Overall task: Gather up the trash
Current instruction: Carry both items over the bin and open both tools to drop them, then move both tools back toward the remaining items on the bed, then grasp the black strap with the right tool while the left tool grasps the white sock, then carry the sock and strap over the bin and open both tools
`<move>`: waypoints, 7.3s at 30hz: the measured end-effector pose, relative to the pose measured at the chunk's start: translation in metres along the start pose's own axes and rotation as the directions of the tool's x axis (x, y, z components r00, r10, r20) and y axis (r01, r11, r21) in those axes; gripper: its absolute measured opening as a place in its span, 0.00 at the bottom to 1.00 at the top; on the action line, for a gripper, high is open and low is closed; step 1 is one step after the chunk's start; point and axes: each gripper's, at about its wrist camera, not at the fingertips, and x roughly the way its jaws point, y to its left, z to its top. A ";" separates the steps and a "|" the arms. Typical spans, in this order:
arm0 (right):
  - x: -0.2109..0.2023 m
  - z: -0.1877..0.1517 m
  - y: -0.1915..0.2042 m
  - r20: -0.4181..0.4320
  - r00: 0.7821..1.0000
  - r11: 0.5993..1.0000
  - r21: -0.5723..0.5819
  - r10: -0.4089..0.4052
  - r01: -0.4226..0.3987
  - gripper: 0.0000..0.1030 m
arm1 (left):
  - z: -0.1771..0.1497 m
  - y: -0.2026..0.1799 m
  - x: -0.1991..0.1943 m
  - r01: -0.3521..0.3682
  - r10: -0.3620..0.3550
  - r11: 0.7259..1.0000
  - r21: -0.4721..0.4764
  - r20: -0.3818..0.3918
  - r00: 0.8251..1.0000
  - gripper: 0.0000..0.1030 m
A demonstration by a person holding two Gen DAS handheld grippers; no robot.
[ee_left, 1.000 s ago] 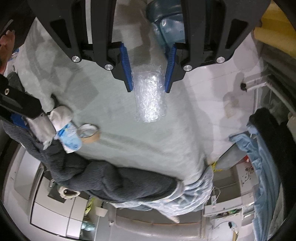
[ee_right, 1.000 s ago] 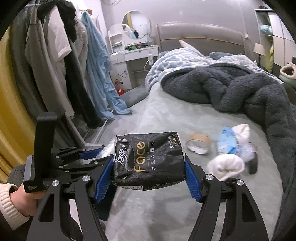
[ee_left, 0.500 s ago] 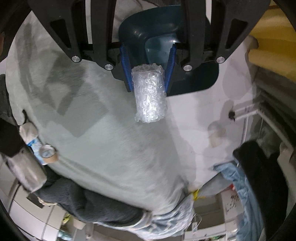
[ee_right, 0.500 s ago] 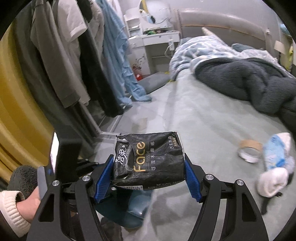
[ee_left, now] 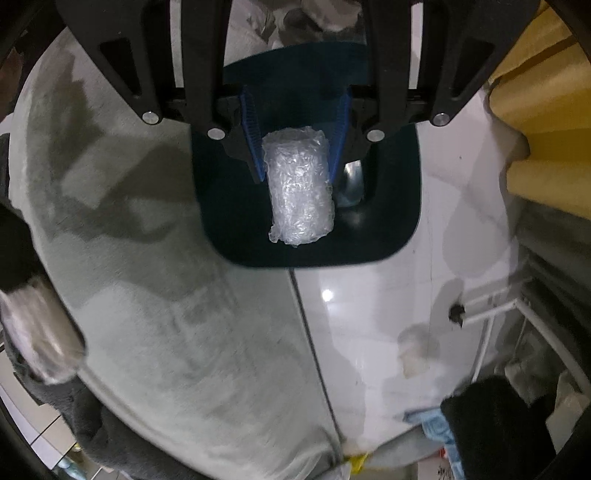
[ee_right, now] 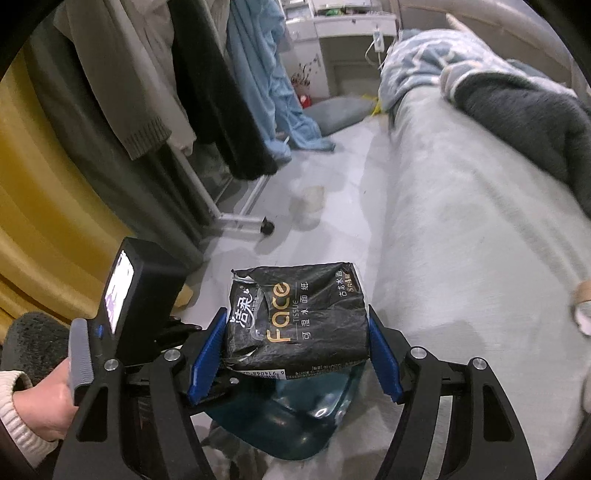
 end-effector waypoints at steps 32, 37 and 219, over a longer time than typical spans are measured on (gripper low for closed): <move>0.109 -0.037 0.012 -0.267 0.962 0.998 -0.031 -0.054 0.048 0.70 | 0.002 0.077 -0.072 0.009 0.010 0.996 -0.085 0.228 0.974 0.74; 0.125 -0.052 0.015 -0.310 0.948 0.997 -0.059 -0.072 0.057 0.70 | 0.004 0.075 -0.102 -0.015 0.029 0.999 -0.041 0.363 0.932 0.75; -0.188 -0.082 -0.135 0.289 0.954 0.990 0.137 -0.075 0.036 0.19 | 0.011 -0.175 -0.083 0.009 -0.093 0.976 0.218 0.378 0.921 0.29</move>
